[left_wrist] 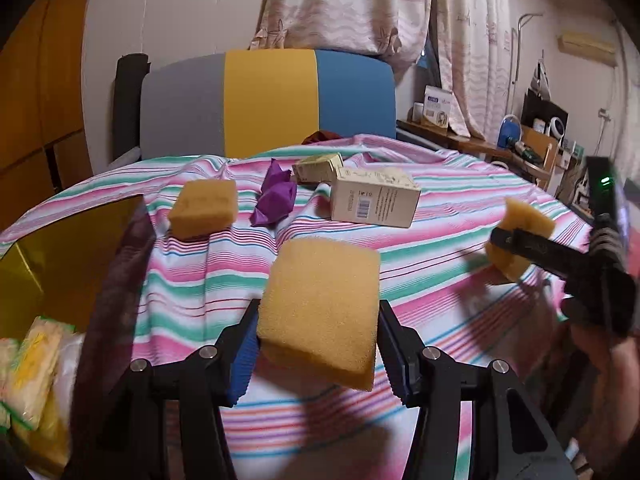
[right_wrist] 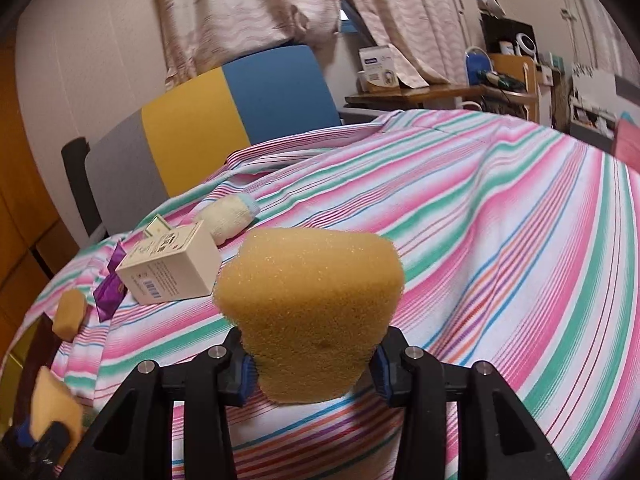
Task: Organize objects
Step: 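Grasp another yellow sponge with the left gripper while right holds its sponge, then carry both sponges over the gold tin and open both grippers to drop them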
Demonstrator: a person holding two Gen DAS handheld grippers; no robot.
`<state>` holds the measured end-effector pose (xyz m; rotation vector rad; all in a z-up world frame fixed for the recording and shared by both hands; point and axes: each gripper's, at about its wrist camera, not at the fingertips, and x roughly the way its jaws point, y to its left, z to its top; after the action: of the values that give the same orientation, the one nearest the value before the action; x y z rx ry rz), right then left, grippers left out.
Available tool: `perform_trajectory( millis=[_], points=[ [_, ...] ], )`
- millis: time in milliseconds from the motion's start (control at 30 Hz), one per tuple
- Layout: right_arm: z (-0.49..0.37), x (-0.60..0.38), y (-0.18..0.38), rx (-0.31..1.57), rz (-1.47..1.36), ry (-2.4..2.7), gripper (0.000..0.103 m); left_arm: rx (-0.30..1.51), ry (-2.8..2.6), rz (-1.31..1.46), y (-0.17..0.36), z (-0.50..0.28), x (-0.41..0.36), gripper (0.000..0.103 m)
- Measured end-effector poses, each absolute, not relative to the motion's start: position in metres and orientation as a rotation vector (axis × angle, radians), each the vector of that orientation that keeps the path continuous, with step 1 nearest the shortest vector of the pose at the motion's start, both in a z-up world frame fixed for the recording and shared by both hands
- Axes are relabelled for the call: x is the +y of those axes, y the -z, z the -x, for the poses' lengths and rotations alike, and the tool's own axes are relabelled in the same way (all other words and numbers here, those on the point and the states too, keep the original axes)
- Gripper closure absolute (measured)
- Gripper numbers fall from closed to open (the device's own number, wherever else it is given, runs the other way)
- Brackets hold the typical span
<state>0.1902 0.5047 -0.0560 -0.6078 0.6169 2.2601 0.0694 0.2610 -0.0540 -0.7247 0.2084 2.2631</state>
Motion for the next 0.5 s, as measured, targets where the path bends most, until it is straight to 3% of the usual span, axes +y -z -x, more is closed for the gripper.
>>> perform_trajectory(
  millis=[500],
  points=[
    [-0.162,0.457,0.044,0.291,0.685,-2.400,0.059,0.023,-2.377,0.729,0.015,-0.051,0.169,0.047]
  ],
)
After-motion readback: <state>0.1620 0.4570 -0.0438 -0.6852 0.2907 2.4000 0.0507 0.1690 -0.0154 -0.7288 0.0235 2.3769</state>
